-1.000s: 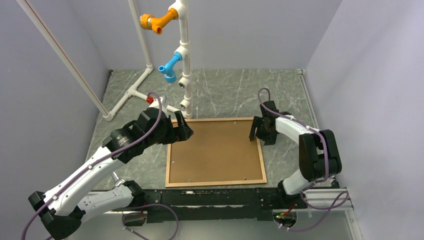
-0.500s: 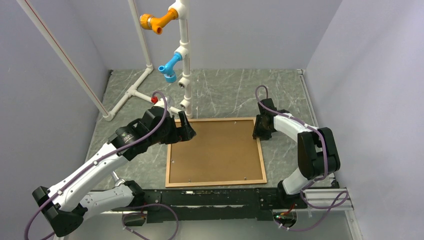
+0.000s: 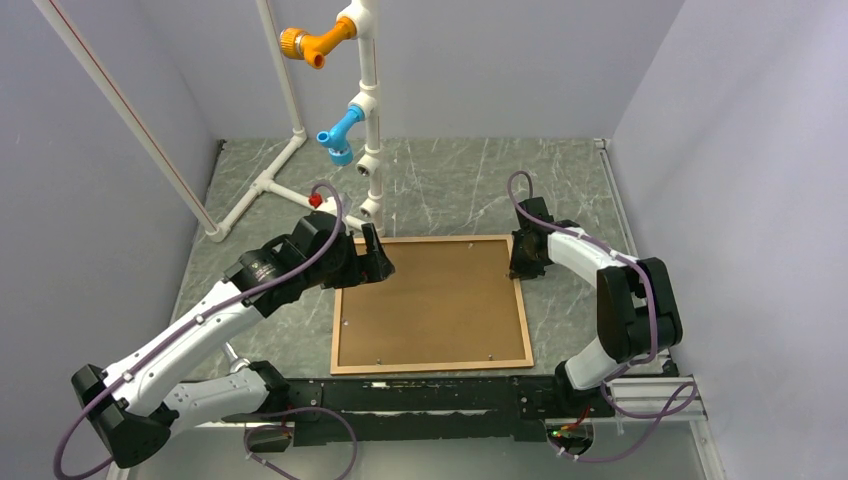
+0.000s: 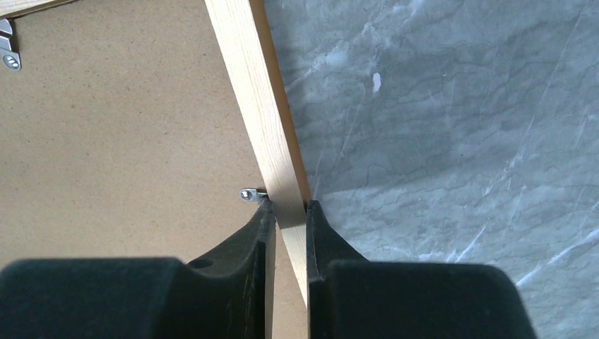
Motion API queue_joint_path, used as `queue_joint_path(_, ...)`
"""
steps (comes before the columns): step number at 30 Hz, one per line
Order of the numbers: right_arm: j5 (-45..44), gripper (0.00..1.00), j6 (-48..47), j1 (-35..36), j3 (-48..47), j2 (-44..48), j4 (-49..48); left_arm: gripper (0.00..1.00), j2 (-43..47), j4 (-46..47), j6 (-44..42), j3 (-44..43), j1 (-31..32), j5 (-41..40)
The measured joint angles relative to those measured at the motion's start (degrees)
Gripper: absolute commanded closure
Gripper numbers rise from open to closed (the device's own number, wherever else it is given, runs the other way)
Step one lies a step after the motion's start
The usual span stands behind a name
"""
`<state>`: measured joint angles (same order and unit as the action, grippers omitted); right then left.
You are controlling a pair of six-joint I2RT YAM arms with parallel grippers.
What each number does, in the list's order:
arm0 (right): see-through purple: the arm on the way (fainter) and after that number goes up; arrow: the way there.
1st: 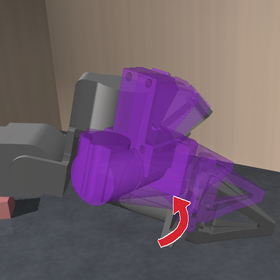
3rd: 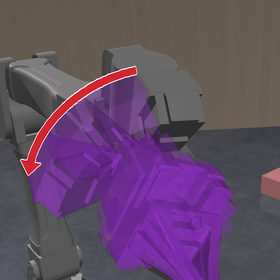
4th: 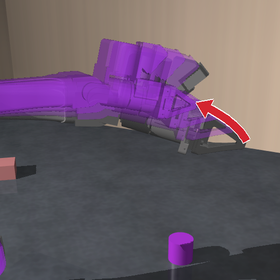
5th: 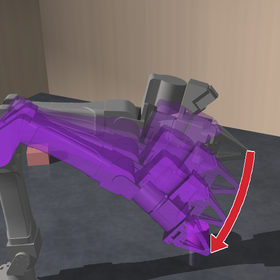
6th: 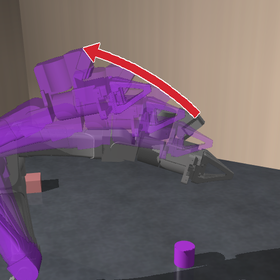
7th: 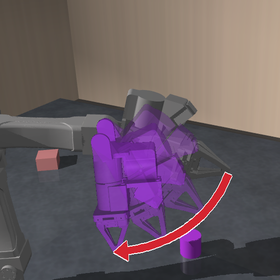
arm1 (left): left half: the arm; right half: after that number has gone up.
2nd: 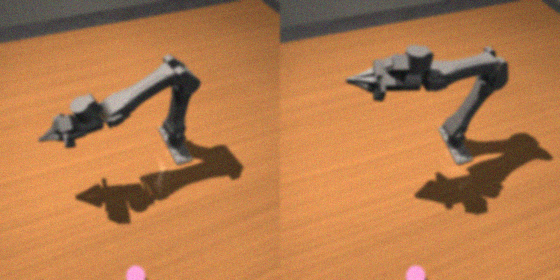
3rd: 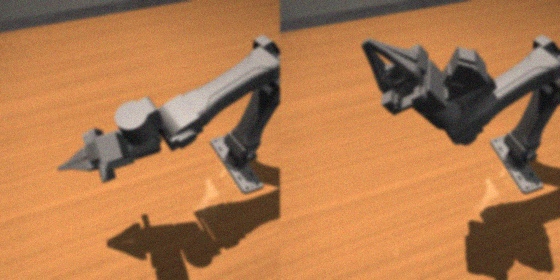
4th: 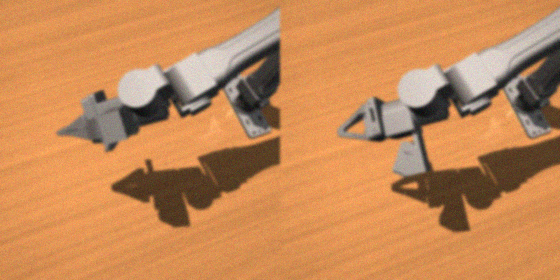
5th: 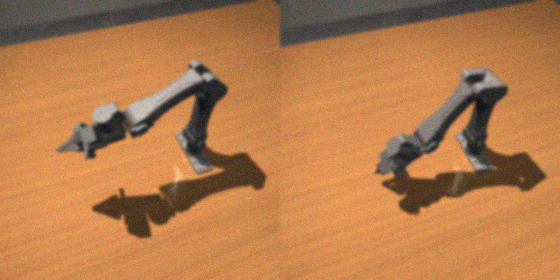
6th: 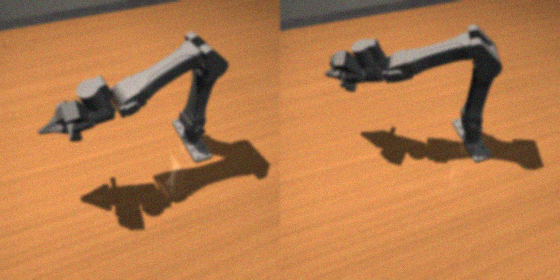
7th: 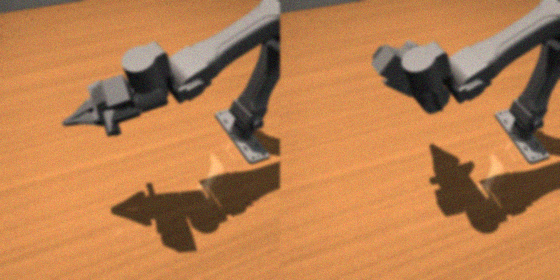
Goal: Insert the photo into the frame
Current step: Install the photo frame at the center of the board, then move the photo frame to the center of the board.
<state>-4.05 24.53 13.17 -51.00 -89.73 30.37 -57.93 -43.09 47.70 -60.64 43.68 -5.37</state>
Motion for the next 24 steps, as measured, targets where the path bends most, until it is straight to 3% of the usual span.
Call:
queue_joint_path(4,-0.22,0.41,0.85,-0.02,0.04,0.85,1.05,0.01,-0.09,-0.02,0.00,0.28,0.00,0.02)
queue_joint_path(8,0.15,0.27,1.66,-0.28,0.07,4.42,2.08,0.01,-0.94,-0.09,0.00,0.55,0.00,0.00)
queue_joint_path(15,3.10,0.21,2.73,-0.33,3.34,11.45,2.56,0.01,-3.48,-0.85,-0.28,2.51,0.02,0.44)
queue_joint_path(24,6.21,0.27,6.62,-0.31,13.88,19.39,5.27,0.01,-3.37,0.37,-2.12,10.95,3.37,1.68)
